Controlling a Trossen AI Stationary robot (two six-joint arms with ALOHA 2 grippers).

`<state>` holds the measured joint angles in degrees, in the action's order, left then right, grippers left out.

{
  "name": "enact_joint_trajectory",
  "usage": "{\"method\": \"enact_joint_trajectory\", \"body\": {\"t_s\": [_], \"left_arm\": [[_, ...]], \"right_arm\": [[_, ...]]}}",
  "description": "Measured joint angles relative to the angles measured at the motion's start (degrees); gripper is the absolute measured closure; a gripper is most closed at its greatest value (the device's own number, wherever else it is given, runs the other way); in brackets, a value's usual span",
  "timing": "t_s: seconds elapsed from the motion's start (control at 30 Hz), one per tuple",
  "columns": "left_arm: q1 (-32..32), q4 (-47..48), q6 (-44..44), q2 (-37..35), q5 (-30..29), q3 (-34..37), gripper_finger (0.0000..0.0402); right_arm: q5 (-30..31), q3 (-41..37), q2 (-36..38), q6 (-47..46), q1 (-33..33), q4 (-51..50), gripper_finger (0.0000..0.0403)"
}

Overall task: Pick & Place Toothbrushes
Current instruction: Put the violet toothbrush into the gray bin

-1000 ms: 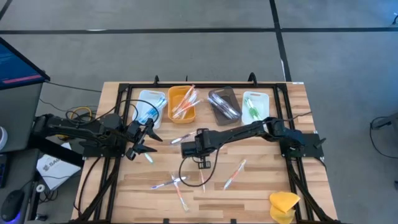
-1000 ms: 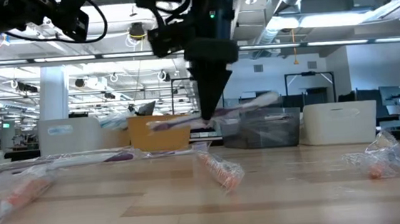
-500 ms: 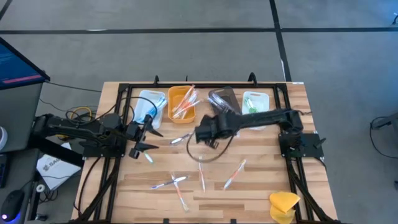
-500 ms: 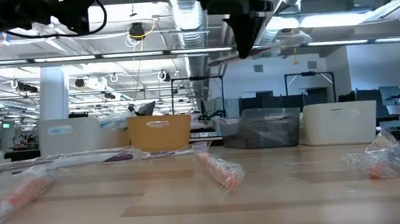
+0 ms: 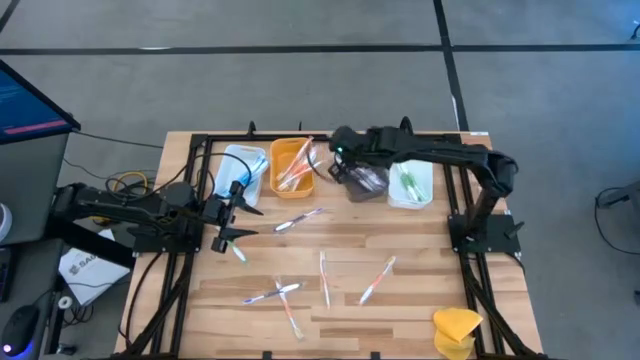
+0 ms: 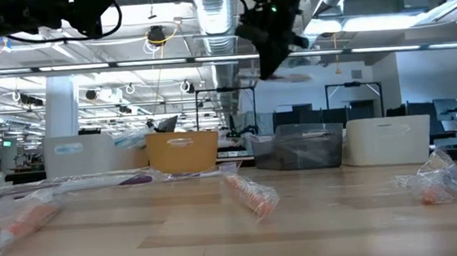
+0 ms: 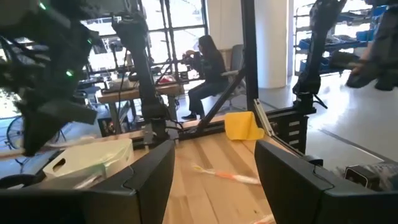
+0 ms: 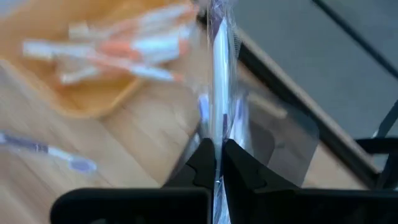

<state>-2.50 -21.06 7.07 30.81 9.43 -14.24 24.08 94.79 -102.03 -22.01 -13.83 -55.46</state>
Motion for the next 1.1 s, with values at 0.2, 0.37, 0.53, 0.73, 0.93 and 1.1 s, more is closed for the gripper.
{"method": "enact_joint_trajectory", "body": {"t_s": [0.2,0.37,0.53,0.73,0.93,1.1], "left_arm": [[0.00,0.49,-1.48,0.00,0.00,0.00,0.0183],[0.00,0.50,-1.44,0.00,0.00,0.00,0.0183],[0.00,0.46,-1.42,0.00,0.00,0.00,0.0183],[0.00,0.44,-1.38,0.00,0.00,0.00,0.0183],[0.00,0.46,-1.35,0.04,0.02,0.00,0.0183],[0.00,0.44,-1.35,0.02,0.01,0.00,0.0183]], "right_arm": [[-0.64,-13.40,5.05,-0.95,-1.72,5.65,0.0398],[-0.70,-22.17,8.19,0.01,-3.08,14.60,0.0398],[-1.70,-25.09,8.07,2.33,-6.31,18.82,0.0398],[-7.87,-25.88,6.00,3.14,-8.16,20.90,0.0398],[-9.15,-25.74,1.66,3.08,-8.94,22.46,0.0398],[-9.79,-25.65,-2.22,2.47,-9.43,23.01,0.0398]]}}
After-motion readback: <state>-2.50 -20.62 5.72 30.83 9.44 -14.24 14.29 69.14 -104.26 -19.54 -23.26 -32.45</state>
